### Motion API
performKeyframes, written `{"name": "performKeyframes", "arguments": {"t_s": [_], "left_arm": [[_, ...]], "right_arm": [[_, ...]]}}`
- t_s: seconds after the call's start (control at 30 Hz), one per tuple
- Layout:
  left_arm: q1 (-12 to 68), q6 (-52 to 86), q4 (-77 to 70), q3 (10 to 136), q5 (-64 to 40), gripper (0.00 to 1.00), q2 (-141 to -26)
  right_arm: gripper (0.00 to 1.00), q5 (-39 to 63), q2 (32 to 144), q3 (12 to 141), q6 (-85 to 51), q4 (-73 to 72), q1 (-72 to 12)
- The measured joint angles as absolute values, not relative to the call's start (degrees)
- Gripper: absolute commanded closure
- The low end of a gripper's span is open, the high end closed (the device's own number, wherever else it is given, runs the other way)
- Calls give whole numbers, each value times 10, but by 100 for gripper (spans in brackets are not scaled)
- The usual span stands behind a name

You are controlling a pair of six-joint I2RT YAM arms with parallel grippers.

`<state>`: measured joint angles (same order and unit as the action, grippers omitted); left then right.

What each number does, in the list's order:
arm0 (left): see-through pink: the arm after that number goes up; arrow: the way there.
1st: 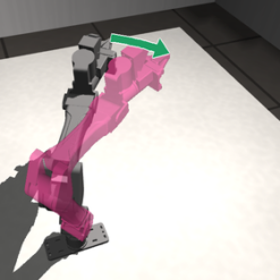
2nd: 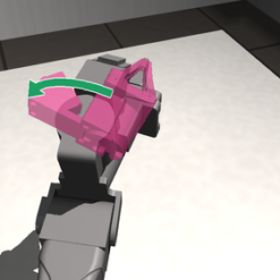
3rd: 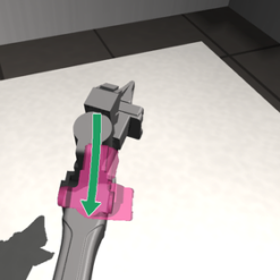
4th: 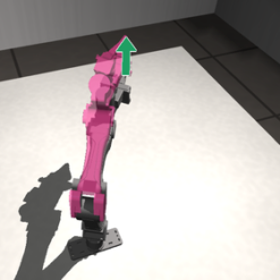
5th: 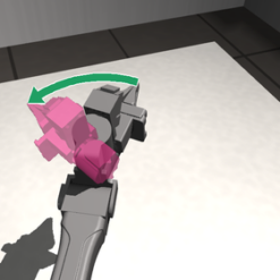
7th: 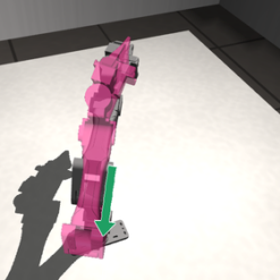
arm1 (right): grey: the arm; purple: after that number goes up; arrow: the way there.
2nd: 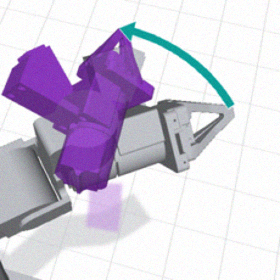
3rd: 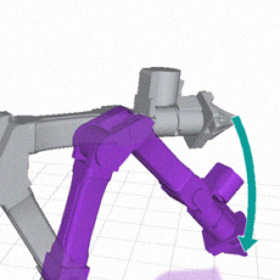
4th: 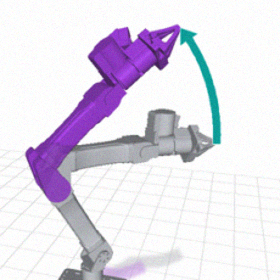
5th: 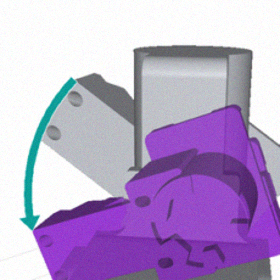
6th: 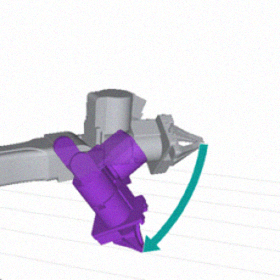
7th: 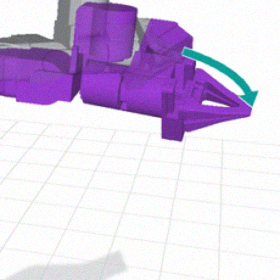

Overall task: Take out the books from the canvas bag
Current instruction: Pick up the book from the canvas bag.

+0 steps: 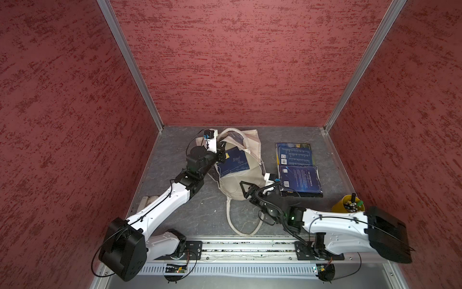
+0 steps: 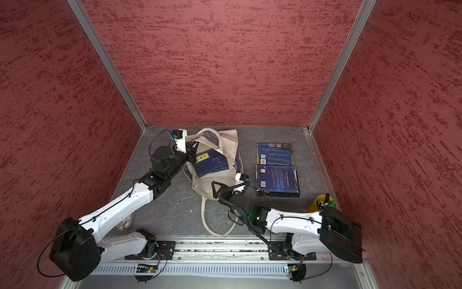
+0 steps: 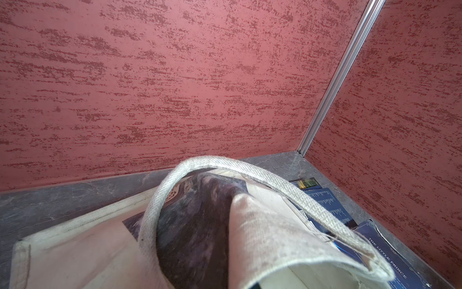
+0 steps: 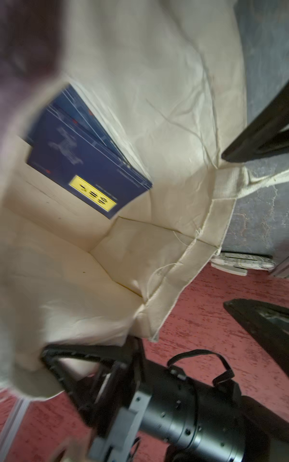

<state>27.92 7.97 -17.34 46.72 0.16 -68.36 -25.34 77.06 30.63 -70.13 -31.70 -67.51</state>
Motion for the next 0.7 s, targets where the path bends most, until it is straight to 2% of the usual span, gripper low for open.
{"name": "performKeyframes", "arguments": {"t_s": [0.13, 0.3, 0.7], "left_arm": [[279, 81, -173, 467, -2, 100, -684], [280, 81, -174, 467, -11, 100, -684], [280, 81, -175, 467, -21, 100, -684]], "right_arm": [[18, -243, 864, 345, -701, -345, -679], [20, -257, 915, 378, -705, -361, -669], [24, -190, 1078, 470, -726, -402, -578]]}}
